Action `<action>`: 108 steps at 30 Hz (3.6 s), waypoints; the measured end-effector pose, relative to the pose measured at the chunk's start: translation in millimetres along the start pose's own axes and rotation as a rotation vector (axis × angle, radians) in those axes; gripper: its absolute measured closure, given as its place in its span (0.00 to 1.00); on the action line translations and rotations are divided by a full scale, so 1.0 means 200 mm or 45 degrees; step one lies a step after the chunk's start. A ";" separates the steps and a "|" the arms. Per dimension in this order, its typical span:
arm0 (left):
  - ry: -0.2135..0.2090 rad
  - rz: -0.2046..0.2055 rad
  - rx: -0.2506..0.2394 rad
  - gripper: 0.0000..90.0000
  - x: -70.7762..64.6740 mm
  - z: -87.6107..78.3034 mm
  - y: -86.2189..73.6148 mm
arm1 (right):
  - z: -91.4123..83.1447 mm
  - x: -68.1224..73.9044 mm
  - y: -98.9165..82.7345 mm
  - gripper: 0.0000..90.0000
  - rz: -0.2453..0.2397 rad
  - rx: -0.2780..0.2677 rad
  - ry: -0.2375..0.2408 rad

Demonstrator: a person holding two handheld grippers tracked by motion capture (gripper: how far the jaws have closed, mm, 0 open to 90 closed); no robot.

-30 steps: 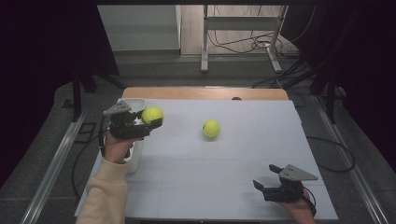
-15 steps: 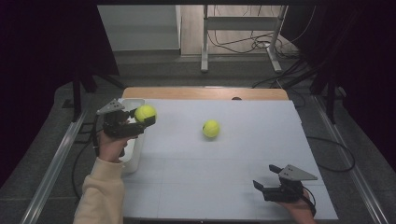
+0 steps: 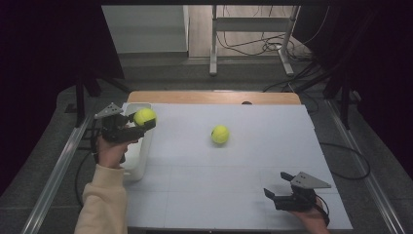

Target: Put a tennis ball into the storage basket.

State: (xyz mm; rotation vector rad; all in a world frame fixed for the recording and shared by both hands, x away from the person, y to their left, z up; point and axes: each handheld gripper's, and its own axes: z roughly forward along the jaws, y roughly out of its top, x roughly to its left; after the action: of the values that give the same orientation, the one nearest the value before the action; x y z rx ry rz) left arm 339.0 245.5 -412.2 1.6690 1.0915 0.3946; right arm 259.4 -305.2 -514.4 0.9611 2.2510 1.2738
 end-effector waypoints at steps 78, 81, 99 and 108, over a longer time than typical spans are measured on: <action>0.320 -0.113 0.386 0.29 0.35 0.16 -0.03 | 0.00 0.00 0.00 0.13 0.001 -0.008 0.000; 0.315 -0.113 0.384 0.29 0.35 0.16 -0.03 | -0.01 0.00 0.00 0.13 0.001 -0.006 0.001; 0.243 -0.080 0.276 0.13 0.29 0.10 0.00 | 0.00 0.00 0.01 0.13 0.000 -0.012 0.000; 0.150 -0.038 0.201 0.13 0.18 0.04 0.00 | 0.00 0.00 0.02 0.13 0.014 -0.034 -0.006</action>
State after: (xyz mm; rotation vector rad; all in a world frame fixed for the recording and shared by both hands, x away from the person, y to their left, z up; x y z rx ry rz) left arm 364.8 270.1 -424.6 1.7838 1.2605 0.4007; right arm 261.9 -304.0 -510.5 0.9677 2.2226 1.3012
